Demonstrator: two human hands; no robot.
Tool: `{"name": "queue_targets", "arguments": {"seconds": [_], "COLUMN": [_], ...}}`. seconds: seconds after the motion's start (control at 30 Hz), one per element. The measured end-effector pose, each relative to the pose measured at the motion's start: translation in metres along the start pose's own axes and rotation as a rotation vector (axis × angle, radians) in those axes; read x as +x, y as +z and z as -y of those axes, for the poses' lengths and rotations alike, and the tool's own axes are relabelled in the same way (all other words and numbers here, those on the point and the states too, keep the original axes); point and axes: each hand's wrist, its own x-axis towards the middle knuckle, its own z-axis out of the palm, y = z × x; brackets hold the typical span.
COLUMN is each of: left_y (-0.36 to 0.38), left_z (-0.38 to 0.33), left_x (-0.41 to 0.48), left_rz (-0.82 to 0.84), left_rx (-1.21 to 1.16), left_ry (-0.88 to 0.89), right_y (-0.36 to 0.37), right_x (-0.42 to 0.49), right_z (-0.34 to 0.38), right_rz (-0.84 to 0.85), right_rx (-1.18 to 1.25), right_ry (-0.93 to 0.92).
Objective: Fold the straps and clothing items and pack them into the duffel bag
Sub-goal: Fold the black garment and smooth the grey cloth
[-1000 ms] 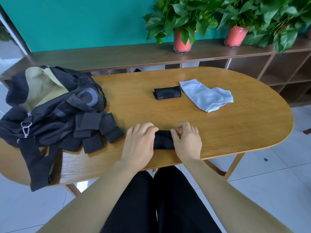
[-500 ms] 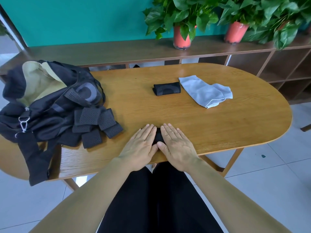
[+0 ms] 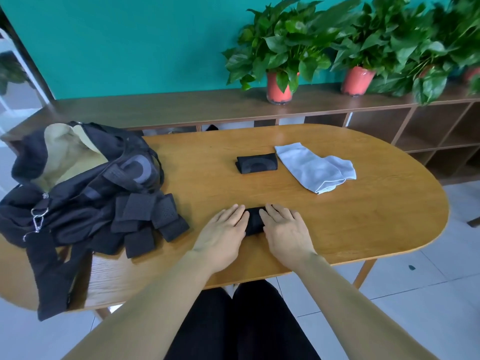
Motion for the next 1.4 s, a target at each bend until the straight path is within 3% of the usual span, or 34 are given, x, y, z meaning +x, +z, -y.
{"name": "queue_targets", "arguments": {"seconds": [0.4, 0.57, 0.73, 1.17, 1.33, 1.4], "left_y": [0.000, 0.005, 0.012, 0.011, 0.008, 0.007], "left_z": [0.015, 0.026, 0.038, 0.047, 0.039, 0.032], "left_x": [0.102, 0.131, 0.156, 0.177, 0.158, 0.150], "left_rz": [0.011, -0.070, 0.030, -0.001, -0.076, -0.084], "left_rx": [0.115, 0.063, 0.011, 0.024, 0.063, 0.064], "left_ry": [-0.063, -0.063, -0.110, -0.139, -0.108, -0.103], "right_y": [0.029, 0.040, 0.052, 0.051, 0.033, 0.022], "right_x": [0.084, 0.108, 0.122, 0.145, 0.125, 0.112], "right_z": [-0.038, -0.052, -0.061, -0.078, -0.117, -0.133], "right_rz": [0.005, 0.002, -0.027, -0.035, -0.177, -0.072], "right_rx": [0.002, 0.009, 0.023, 0.025, 0.010, -0.050], "right_ry": [0.193, 0.182, 0.175, 0.137, 0.380, 0.554]}}
